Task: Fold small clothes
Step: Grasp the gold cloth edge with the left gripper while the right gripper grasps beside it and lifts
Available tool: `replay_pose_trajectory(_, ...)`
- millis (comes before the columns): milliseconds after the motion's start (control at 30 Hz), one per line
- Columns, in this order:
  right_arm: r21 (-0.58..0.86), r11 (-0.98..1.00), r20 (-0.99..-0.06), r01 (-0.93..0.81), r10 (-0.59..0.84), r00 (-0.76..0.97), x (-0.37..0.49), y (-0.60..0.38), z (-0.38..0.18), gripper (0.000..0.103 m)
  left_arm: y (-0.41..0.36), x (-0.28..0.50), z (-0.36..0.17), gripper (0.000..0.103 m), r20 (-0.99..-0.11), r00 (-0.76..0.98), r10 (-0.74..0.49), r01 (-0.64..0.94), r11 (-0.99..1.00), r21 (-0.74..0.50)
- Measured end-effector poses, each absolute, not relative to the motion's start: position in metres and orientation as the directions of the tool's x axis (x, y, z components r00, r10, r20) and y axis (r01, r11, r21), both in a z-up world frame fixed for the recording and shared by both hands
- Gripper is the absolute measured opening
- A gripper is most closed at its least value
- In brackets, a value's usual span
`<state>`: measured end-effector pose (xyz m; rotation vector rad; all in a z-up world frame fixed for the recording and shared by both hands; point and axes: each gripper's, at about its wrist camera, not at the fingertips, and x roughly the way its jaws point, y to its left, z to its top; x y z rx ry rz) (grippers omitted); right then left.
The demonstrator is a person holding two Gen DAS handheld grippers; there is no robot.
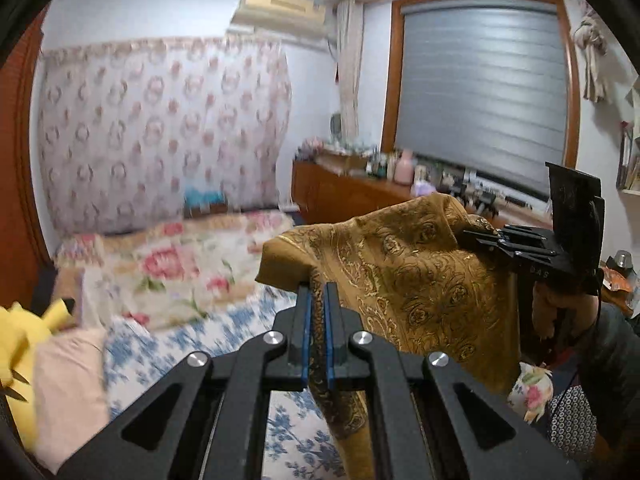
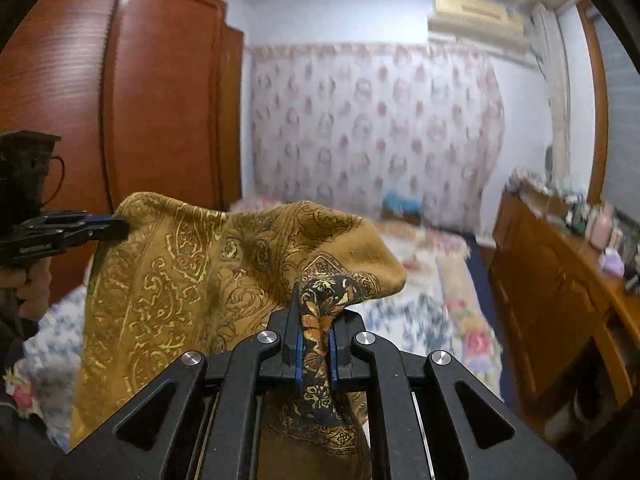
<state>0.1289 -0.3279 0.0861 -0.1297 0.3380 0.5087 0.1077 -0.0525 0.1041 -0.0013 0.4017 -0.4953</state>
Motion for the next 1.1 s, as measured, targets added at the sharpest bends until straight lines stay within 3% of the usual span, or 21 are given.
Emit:
replay_pose_trajectory(233,-0.065,0.835,-0.298,-0.546,0.506,0.81,0.134,-0.288,0.112,0.006,0.007,0.119,0.122,0.003,-0.345,0.859,-0.378,0.378,0.923,-0.07)
replay_pose_trajectory(667,-0.038,0.839,-0.517,-0.543,0.448,0.729,0.274,-0.239,0.027,0.006,0.032,0.249,0.033,0.003,-0.516,0.816,-0.26,0.279,0.959,-0.041)
replay_pose_trajectory(1100,-0.017,0.823,-0.612,-0.568,0.44,0.656,0.332,-0.23,-0.024,0.006,0.018,0.304,-0.018,0.003,-0.611,0.758,-0.23,0.273,0.962,-0.023)
